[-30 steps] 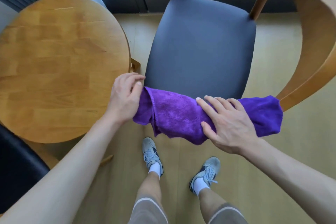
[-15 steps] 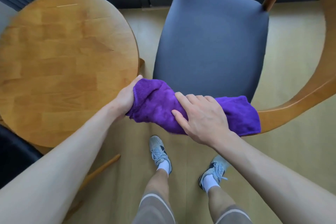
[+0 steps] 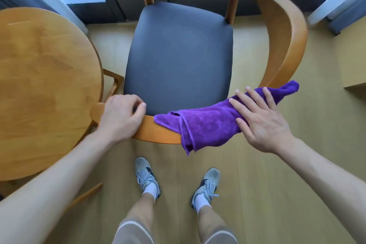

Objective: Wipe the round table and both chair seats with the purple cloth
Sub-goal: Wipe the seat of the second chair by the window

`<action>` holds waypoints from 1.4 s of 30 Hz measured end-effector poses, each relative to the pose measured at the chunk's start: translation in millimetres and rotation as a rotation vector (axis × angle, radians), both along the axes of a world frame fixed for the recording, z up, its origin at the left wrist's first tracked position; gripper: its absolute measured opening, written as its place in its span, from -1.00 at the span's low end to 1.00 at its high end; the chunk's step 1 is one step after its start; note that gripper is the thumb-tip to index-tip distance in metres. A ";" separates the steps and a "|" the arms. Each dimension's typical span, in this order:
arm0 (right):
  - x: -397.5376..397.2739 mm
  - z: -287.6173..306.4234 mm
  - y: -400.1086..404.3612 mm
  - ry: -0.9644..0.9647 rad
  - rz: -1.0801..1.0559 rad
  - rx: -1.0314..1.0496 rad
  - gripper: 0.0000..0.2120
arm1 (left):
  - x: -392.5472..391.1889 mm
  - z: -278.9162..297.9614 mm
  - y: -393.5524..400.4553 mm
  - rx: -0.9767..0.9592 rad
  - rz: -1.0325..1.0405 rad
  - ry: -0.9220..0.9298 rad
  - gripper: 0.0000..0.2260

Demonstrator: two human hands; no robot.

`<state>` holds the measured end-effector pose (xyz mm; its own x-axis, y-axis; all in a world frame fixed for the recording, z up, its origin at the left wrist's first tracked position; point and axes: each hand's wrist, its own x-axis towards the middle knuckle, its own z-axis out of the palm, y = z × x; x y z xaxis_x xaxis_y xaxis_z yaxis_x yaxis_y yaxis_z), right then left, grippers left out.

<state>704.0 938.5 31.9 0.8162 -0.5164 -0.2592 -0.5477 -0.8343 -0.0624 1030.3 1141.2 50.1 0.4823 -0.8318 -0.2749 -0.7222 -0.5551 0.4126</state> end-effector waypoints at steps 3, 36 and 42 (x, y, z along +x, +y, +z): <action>15.6 4.4 25.6 -0.140 -0.270 -0.029 -0.36 | -51.9 -10.9 -31.3 0.059 0.069 0.079 -0.71; 59.7 14.6 -118.4 -0.653 -1.004 0.070 -0.15 | -104.6 -27.3 -55.6 0.101 0.230 -0.266 -0.68; 55.4 -3.3 -63.1 -0.752 -1.089 0.154 -0.10 | -105.2 -23.7 -60.7 0.236 0.179 -0.247 -0.67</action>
<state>759.4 875.4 28.6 -0.0222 -0.9988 -0.0441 -0.7174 0.0466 -0.6951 925.2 1080.5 26.4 0.6901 -0.6558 -0.3059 -0.6666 -0.7407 0.0840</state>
